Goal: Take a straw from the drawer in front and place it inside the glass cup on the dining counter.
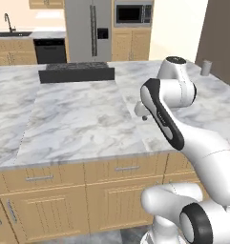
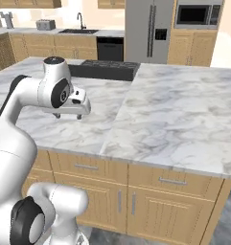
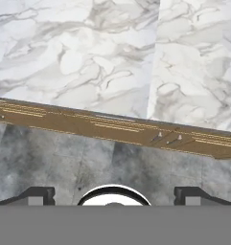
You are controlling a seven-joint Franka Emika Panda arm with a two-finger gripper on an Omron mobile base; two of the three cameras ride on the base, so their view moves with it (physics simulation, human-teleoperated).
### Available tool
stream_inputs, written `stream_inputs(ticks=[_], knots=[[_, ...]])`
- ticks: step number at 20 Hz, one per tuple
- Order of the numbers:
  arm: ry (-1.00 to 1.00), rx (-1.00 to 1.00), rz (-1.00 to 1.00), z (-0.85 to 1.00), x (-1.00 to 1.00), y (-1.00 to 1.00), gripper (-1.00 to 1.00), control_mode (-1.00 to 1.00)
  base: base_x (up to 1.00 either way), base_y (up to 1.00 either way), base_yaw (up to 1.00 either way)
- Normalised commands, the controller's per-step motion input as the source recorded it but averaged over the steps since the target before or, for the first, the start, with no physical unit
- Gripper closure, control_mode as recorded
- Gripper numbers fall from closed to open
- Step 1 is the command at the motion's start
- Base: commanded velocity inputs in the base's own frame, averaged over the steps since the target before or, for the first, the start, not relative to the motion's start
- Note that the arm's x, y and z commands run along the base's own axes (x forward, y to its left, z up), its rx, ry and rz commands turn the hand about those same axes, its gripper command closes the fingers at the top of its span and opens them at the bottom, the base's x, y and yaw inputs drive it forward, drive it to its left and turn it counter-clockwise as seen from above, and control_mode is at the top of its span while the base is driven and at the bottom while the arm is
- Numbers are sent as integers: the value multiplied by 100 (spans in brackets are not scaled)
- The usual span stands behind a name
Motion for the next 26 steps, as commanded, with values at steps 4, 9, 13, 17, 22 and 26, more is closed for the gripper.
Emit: stream_inputs(ticks=[4,9,13,17,22,26], knots=[[0,0,0,0,0,0,-100,100,12,-89,32],[0,0,0,0,0,0,-100,100,18,-76,33],[0,0,0,0,0,0,-100,100,17,-59,30],[0,0,0,0,0,0,-100,100,20,-45,29],[0,0,0,0,0,0,-100,100,21,-45,28],[0,0,0,0,0,0,-100,100,24,-42,26]])
